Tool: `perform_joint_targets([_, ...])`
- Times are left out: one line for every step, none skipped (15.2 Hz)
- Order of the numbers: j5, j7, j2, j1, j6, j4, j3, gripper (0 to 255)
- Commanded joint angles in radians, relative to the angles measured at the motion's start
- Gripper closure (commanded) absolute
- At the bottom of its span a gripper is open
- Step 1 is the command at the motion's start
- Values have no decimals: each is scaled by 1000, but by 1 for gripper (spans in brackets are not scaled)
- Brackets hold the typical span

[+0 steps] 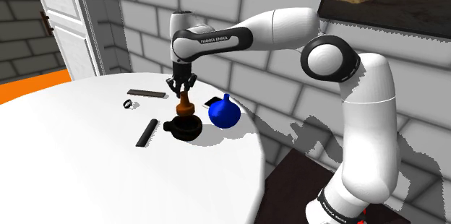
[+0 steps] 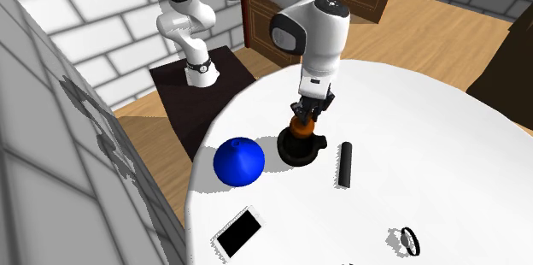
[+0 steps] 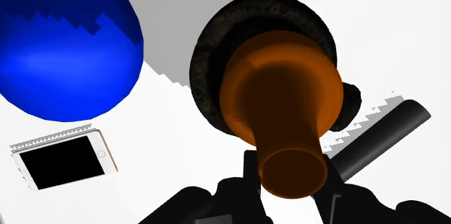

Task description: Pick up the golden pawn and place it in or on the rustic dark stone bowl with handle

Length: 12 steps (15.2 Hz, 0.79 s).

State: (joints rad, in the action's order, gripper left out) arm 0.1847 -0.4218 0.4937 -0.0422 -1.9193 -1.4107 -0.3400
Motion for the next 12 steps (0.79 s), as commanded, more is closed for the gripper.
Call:
perform_joint_targets([4,-4,8,1,-26,-18,1,255])
perform_joint_targets([5,-5,10,1,-37,-27,2,255])
perform_joint_targets([6,-7,13,1,-49,-36,3,255])
perform_joint_targets([8,-8,16,0,-61,-45,4,255])
perform_joint_targets([9,-9,20,0,-73,-53,4,255])
perform_joint_targets([11,-10,23,0,-84,-62,5,255])
perform_joint_targets([13,-12,27,0,-95,-69,6,255])
perform_joint_targets([14,-13,31,0,-107,-77,7,255])
perform_joint_targets([16,-14,35,0,-118,-84,8,255])
perform_joint_targets([19,-16,41,1,-132,-93,10,255])
perform_joint_targets([19,-16,41,1,-132,-93,10,255])
perform_joint_targets([19,-16,41,1,-132,-93,10,255])
